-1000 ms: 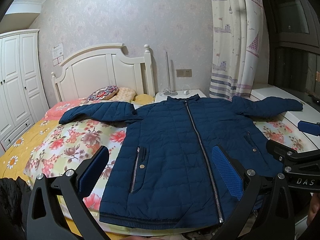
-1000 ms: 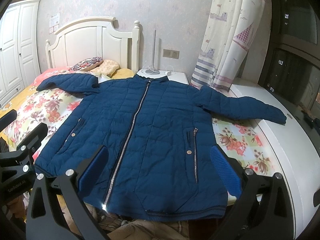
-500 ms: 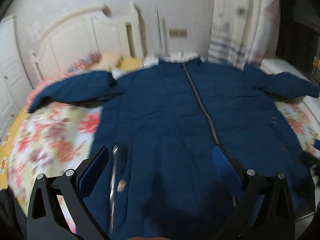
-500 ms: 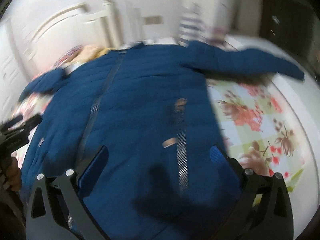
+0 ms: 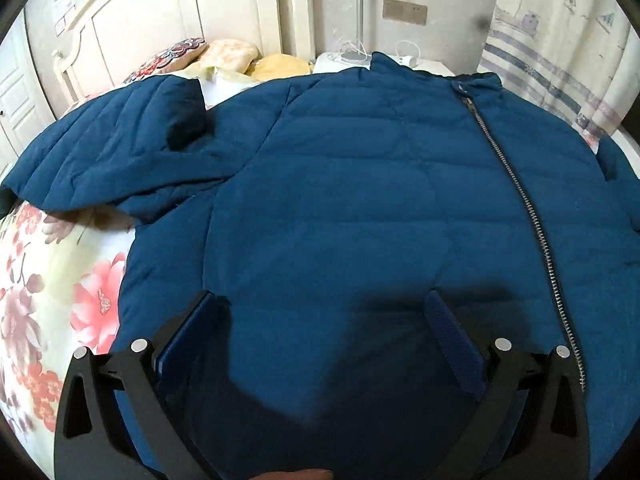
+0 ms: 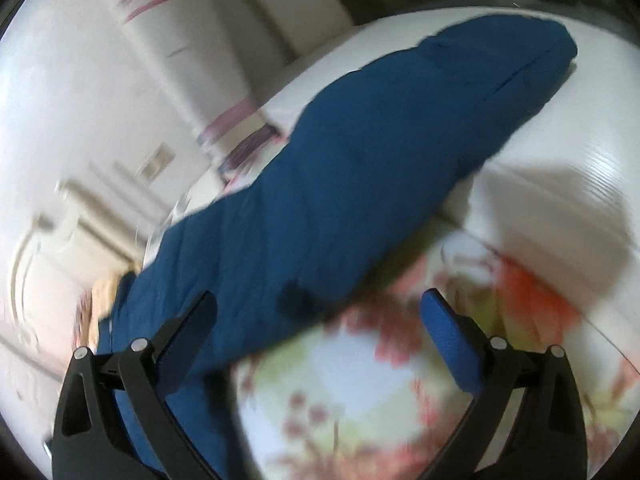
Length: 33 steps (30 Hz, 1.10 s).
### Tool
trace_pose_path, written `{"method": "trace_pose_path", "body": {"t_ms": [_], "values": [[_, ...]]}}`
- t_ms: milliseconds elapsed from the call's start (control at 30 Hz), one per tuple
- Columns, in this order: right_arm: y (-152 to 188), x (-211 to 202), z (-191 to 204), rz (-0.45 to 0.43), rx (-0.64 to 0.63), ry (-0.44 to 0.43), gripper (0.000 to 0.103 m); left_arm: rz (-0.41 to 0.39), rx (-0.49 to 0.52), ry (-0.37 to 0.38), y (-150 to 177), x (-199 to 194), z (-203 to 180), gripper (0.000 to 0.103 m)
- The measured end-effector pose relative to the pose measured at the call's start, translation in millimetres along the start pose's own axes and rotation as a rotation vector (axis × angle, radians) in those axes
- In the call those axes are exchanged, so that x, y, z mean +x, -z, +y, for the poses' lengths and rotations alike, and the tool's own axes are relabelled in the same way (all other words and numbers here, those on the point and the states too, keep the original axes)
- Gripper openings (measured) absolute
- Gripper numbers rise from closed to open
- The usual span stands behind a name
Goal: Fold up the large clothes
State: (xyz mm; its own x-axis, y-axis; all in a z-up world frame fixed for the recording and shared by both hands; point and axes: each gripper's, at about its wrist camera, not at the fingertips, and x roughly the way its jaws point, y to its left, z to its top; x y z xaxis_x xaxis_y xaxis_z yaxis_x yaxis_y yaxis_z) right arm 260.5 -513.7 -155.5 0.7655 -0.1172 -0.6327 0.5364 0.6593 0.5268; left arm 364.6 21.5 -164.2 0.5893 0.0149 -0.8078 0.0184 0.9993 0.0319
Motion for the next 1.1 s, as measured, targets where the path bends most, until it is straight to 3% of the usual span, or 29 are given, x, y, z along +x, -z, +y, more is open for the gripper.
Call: {"method": "trace_pose_path", "body": {"t_ms": [100, 133, 200, 267, 333, 433, 567, 600, 700, 733, 767, 800, 833, 900, 933, 1033, 1100], "values": [[-14.6, 12.4, -9.5, -0.048, 0.047, 0.004, 0.099, -0.007, -0.003, 0.002, -0.6, 1.1, 0.3, 0.099], [-17.5, 14.4, -10.2, -0.063, 0.052, 0.011, 0.093, -0.007, -0.003, 0.001, -0.6, 0.8, 0.7, 0.099], [-21.8, 16.4, -6.9, -0.083, 0.049, 0.035, 0.068, -0.006, -0.003, -0.001, -3.5, 4.0, -4.3, 0.099], [-29.3, 16.9, 5.3, -0.117, 0.023, 0.068, 0.023, -0.006, -0.002, -0.001, -3.4, 4.1, -4.1, 0.099], [-27.8, 1.6, 38.1, -0.201, -0.063, 0.085, 0.012, -0.008, 0.000, -0.002, -3.8, 4.9, -3.9, 0.099], [-6.5, -22.5, 118.9, -0.304, -0.320, 0.046, 0.011, -0.008, -0.004, 0.003, -5.0, 5.6, -2.0, 0.099], [61.0, -27.6, 226.2, -0.295, -0.698, -0.061, 0.011, -0.009, -0.004, 0.004, -5.6, 6.0, -3.3, 0.099], [90.4, -23.6, 254.2, -0.261, -0.803, -0.102, 0.011, -0.009, -0.004, 0.004, -5.1, 5.7, -3.5, 0.099], [155.4, -6.0, 294.4, -0.117, -0.966, -0.175, 0.011, -0.010, -0.006, 0.007, -4.5, 5.6, -2.9, 0.099], [182.3, 10.2, 304.1, -0.021, -1.022, -0.183, 0.017, -0.010, -0.006, 0.006, -3.6, 4.5, -2.5, 0.099], [203.8, 27.3, 309.5, 0.075, -1.063, -0.173, 0.033, -0.010, -0.007, 0.007, -3.8, 4.6, -2.3, 0.099], [221.4, 46.4, 311.5, 0.170, -1.091, -0.151, 0.044, -0.010, -0.007, 0.008, -3.7, 4.7, -2.3, 0.099], [237.9, 54.4, 307.6, 0.230, -1.100, -0.128, 0.063, -0.010, -0.007, 0.008, -4.0, 4.9, -2.3, 0.099], [249.1, 59.4, 302.4, 0.248, -1.101, -0.121, 0.070, -0.011, -0.007, 0.008, -3.8, 4.8, -2.3, 0.099], [246.3, 53.2, 297.7, 0.280, -1.080, -0.135, 0.081, -0.011, -0.007, 0.008, -3.8, 4.7, -2.3, 0.099], [223.4, 29.9, 280.9, 0.348, -0.961, -0.175, 0.085, -0.010, -0.007, 0.008, -4.4, 4.9, -2.4, 0.099], [202.4, -3.6, 257.5, 0.291, -0.891, -0.235, 0.085, -0.011, -0.008, 0.009, -4.0, 4.9, -2.1, 0.099]]}}
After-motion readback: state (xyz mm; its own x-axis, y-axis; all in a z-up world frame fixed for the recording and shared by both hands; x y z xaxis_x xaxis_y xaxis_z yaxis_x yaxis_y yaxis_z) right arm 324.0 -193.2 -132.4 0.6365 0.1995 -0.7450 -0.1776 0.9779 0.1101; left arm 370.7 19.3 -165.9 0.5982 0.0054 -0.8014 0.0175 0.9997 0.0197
